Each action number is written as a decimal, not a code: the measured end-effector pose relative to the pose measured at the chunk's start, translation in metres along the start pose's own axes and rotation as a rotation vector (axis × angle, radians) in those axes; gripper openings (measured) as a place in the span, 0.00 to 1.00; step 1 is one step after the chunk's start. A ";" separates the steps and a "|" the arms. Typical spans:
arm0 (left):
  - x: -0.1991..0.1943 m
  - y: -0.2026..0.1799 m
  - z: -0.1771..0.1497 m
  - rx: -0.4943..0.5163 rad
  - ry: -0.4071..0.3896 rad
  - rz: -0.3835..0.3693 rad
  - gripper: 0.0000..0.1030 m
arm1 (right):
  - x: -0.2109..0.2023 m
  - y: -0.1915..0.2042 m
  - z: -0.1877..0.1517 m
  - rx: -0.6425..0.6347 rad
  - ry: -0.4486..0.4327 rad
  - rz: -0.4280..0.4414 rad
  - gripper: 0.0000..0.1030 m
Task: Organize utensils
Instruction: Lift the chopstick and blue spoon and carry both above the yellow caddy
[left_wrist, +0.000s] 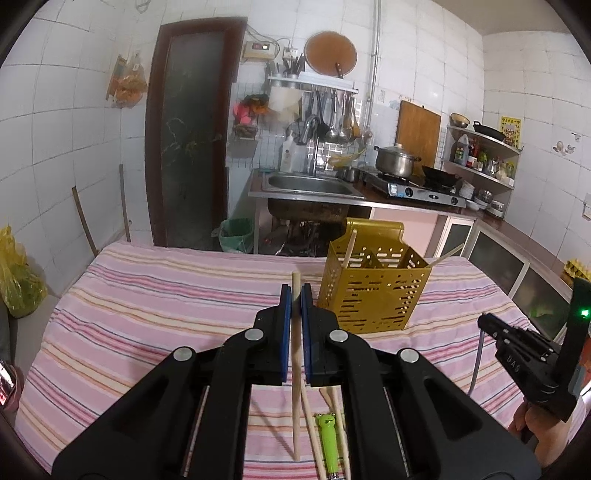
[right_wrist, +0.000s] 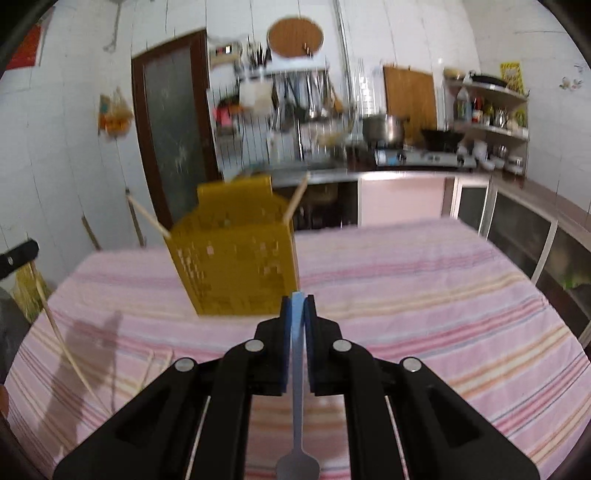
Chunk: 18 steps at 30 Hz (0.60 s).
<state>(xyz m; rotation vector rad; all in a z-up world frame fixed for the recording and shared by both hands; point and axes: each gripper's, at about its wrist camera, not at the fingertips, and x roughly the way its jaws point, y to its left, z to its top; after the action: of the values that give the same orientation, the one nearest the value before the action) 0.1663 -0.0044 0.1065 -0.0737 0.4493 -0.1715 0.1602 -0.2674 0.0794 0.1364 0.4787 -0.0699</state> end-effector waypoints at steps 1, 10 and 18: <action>-0.001 -0.001 0.001 0.002 -0.004 0.000 0.04 | -0.004 0.000 0.003 0.005 -0.032 -0.001 0.07; 0.001 -0.009 0.013 0.011 -0.037 0.000 0.04 | -0.010 -0.003 0.019 0.016 -0.146 -0.003 0.07; -0.001 -0.022 0.025 0.033 -0.071 -0.015 0.04 | -0.021 -0.001 0.029 0.012 -0.197 0.006 0.07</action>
<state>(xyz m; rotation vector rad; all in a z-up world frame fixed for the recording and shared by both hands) 0.1727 -0.0249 0.1317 -0.0508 0.3755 -0.1903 0.1546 -0.2720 0.1147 0.1413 0.2816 -0.0796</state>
